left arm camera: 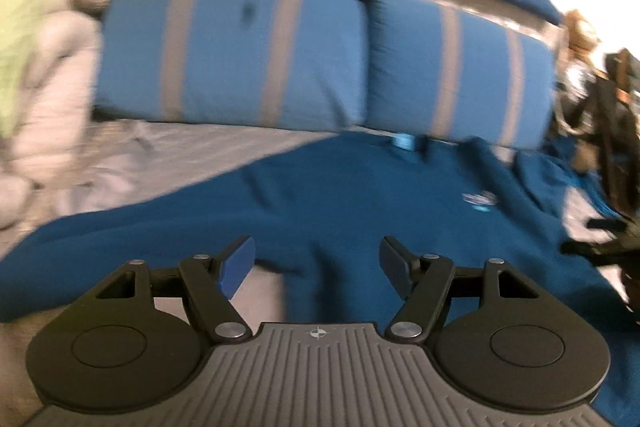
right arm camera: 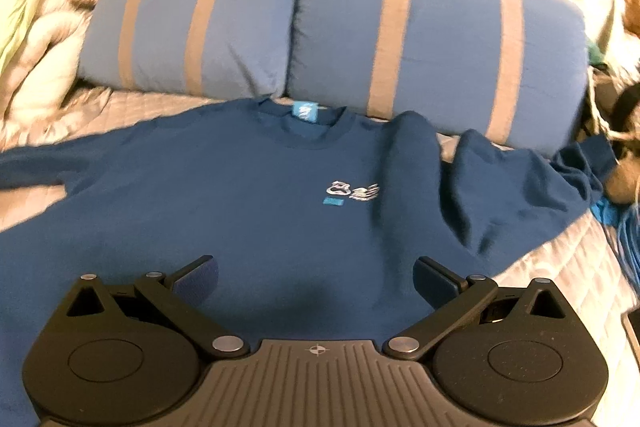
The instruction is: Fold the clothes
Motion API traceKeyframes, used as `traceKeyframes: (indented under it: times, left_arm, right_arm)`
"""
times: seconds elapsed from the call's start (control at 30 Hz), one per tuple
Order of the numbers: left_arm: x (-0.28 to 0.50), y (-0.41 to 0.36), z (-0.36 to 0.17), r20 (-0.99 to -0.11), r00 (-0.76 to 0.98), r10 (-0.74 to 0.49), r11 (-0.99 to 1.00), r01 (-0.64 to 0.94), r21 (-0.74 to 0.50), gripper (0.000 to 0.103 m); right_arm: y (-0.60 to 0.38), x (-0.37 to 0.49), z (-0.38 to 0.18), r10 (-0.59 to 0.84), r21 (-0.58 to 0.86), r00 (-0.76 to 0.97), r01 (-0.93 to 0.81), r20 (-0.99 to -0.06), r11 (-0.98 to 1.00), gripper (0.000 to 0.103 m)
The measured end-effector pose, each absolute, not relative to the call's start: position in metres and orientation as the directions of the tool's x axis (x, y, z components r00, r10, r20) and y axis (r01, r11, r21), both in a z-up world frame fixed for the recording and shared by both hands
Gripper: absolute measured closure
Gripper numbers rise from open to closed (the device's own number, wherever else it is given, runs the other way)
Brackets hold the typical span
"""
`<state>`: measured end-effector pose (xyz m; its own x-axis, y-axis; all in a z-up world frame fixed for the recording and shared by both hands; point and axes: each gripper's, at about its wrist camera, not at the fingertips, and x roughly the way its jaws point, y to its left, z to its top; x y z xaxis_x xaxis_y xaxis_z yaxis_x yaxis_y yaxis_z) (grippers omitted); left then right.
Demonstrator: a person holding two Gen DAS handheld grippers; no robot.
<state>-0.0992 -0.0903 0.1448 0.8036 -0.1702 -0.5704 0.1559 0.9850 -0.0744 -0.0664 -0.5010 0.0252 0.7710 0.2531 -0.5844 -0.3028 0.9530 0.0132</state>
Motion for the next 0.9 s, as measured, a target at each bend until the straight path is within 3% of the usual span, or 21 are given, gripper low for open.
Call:
traceKeyframes:
  times: [0.13, 0.4, 0.6, 0.9]
  left_arm:
    - [-0.102, -0.128, 0.123, -0.596, 0.779, -0.195, 0.975, 0.22, -0.031, 0.034]
    - [-0.096, -0.138, 0.097, -0.633, 0.756, -0.166, 0.984, 0.166, -0.06, 0.034]
    - [-0.097, -0.132, 0.093, -0.631, 0.76, -0.155, 0.988, 0.122, -0.096, 0.034]
    - [-0.1, -0.152, 0.094, -0.626, 0.779, -0.031, 0.995, 0.083, 0.053, 0.034]
  right_arm:
    - [-0.524, -0.062, 0.028, 0.223, 0.032, 0.786, -0.251, -0.576, 0.968, 0.0]
    - [-0.579, -0.046, 0.026, 0.136, 0.07, 0.805, -0.118, -0.578, 0.991, 0.001]
    - [-0.616, -0.014, 0.011, 0.093, 0.038, 0.789, -0.088, -0.608, 0.995, 0.012]
    - [-0.671, 0.05, -0.009, 0.043, 0.15, 0.769, 0.07, -0.638, 0.986, 0.019]
